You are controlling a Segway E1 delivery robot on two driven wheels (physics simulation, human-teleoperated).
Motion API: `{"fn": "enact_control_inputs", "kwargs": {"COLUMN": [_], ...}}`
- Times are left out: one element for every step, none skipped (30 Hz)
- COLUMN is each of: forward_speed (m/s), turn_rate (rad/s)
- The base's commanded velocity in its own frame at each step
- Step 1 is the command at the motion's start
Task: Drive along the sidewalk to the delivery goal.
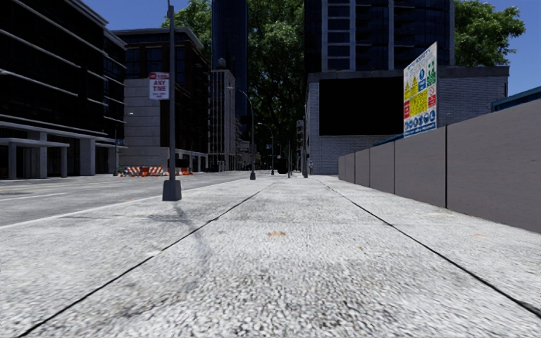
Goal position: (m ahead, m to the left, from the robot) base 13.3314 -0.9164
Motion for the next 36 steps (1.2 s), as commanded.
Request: {"fn": "enact_control_inputs", "kwargs": {"forward_speed": [2.00, 2.00, 2.00, 2.00, 2.00, 2.00, 2.00, 2.00, 2.00, 2.00, 2.00, 2.00, 2.00, 2.00, 2.00, 2.00, 2.00, 2.00, 2.00, 2.00, 2.00, 2.00, 2.00, 2.00, 2.00, 2.00, 2.00, 2.00, 2.00, 2.00, 2.00, 2.00, 2.00, 2.00, 2.00, 2.00], "turn_rate": [0.00, 0.00, 0.00, 0.00, -0.07, -0.07, -0.17, -0.21, -0.21, -0.21, -0.22, -0.22, -0.22, -0.22, -0.22, -0.22, -0.22, -0.22, -0.22, -0.22, -0.22, -0.22, -0.22, -0.22, -0.22, -0.22, -0.22, -0.22, -0.22, -0.22, -0.22, -0.22, -0.22, -0.22, -0.21, -0.04]}}
